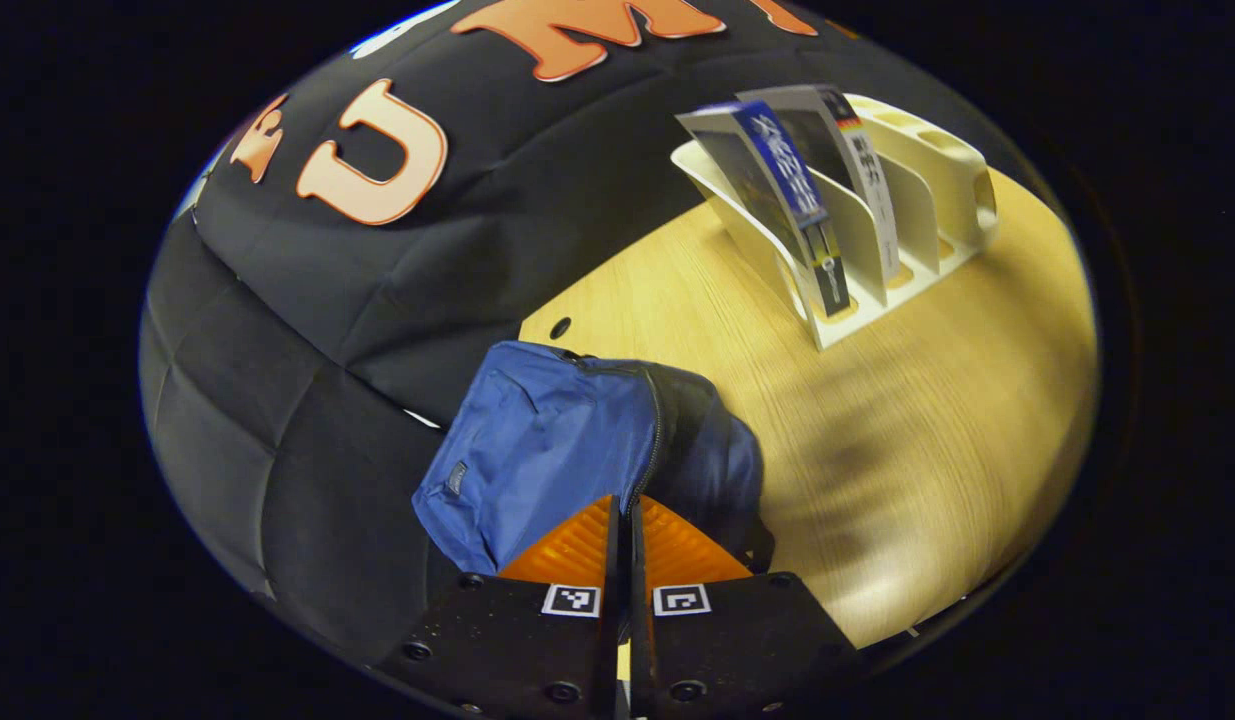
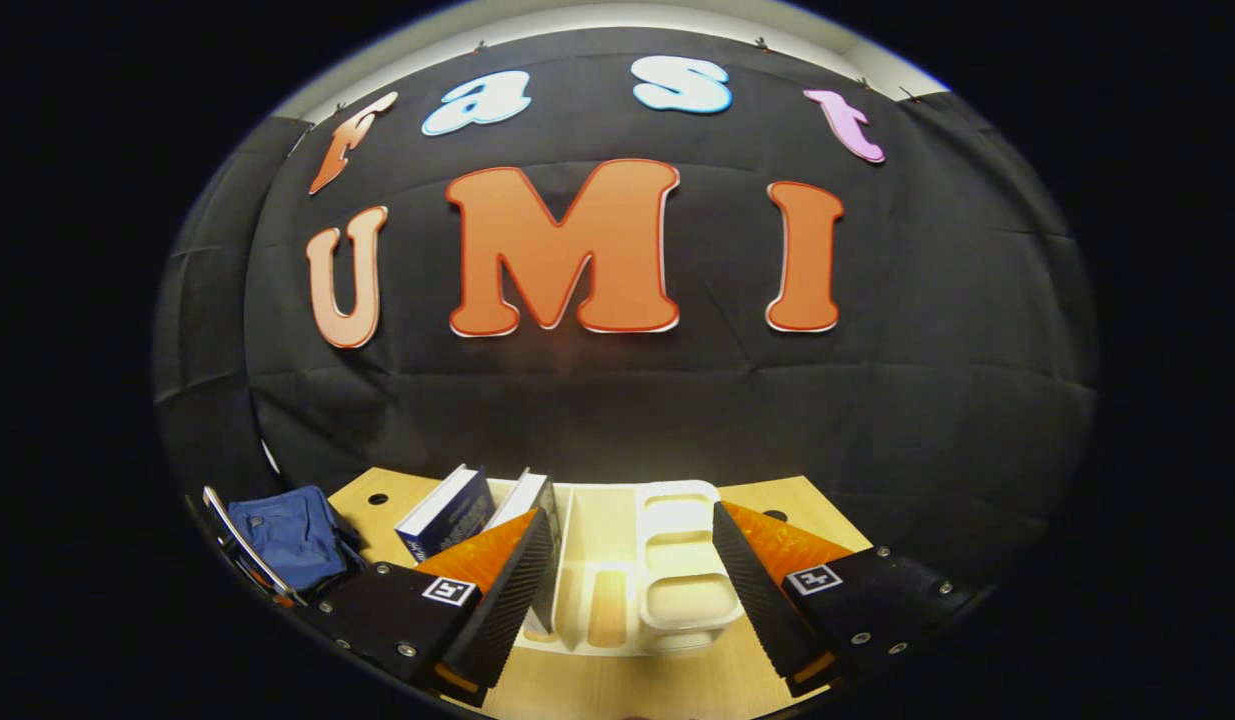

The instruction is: Open the schoolbag, grab two books from the bookshelf and put them into the schoolbag.

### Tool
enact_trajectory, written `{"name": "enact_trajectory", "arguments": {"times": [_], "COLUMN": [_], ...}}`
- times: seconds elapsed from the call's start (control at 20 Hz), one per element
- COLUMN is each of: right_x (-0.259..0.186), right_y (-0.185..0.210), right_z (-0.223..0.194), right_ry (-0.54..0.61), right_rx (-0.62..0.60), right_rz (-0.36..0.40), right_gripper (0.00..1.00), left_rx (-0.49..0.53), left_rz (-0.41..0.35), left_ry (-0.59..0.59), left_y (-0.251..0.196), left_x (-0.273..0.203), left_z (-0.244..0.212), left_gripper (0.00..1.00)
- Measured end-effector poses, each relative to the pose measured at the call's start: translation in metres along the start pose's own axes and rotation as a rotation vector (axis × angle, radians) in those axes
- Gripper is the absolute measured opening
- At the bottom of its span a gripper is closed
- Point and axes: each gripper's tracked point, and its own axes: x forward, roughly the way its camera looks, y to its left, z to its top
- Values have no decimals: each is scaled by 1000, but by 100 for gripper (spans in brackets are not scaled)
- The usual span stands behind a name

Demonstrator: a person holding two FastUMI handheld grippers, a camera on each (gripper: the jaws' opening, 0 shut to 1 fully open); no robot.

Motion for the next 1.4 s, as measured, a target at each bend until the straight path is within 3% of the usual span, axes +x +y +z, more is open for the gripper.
{"name": "enact_trajectory", "arguments": {"times": [0.3, 0.65, 0.95, 1.4], "right_x": [18, 52, 94, 134], "right_y": [73, 145, 170, 193], "right_z": [1, -15, -36, -88], "right_ry": [78, 291, 519, 855], "right_rx": [-97, -124, -108, -144], "right_rz": [126, 223, 175, 119], "right_gripper": [97, 97, 97, 98], "left_rx": [-130, -258, -366, -381], "left_rz": [-62, -177, -286, -409], "left_ry": [-67, -124, -149, -187], "left_y": [62, 123, 159, 190], "left_x": [-26, -31, -21, -7], "left_z": [46, 75, 87, 101], "left_gripper": [5, 5, 5, 5]}}
